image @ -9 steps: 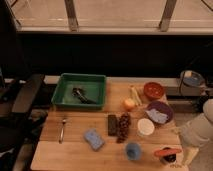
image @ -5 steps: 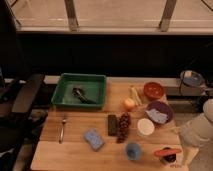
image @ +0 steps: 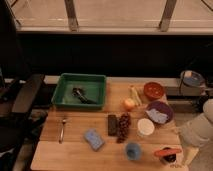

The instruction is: Place grapes in table surface

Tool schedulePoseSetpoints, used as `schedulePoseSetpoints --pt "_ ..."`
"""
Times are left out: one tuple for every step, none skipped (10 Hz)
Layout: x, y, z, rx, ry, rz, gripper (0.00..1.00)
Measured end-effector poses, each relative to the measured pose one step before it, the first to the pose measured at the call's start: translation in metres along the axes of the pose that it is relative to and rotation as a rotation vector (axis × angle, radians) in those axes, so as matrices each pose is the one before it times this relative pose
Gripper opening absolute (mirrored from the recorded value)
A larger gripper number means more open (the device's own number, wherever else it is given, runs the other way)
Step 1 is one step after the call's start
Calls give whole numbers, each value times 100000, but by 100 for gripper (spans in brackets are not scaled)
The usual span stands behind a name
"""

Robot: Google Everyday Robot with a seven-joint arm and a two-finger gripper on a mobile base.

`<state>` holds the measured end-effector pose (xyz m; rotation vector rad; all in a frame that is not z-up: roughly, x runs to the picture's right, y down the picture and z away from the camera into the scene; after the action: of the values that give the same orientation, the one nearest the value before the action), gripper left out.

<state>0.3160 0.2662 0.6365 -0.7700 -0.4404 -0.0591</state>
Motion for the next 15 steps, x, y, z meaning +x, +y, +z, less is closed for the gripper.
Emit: schedulePoseSetpoints --pt "-4 -2 1 -1 -4 -7 80" --pt "0 -1 -2 2 1 2 80" --pt "1 0 2 -3 -2 -1 80" --pt "3 3 -1 -2 6 4 80" --pt "-2 -3 -2 7 -3 0 80" --pt "0 0 -1 -1 6 -4 80" --pt "-1 -2 1 3 -4 -2 80" --pt "2 2 0 -3 0 3 80" --pt "-1 0 -4 1 4 0 80" --pt "21 13 -65 66 -42 -502 80" --pt "4 3 -274 -1218 1017 -1821 80" --pt "-269 -753 -712 -2400 2329 -6399 80" --pt "-265 -669 -804 -1960 1978 -7028 80" --pt "-405 -1443 -1580 -3227 3551 -14331 80" --pt "-278 -1598 -1444 -2273 2930 -12385 80"
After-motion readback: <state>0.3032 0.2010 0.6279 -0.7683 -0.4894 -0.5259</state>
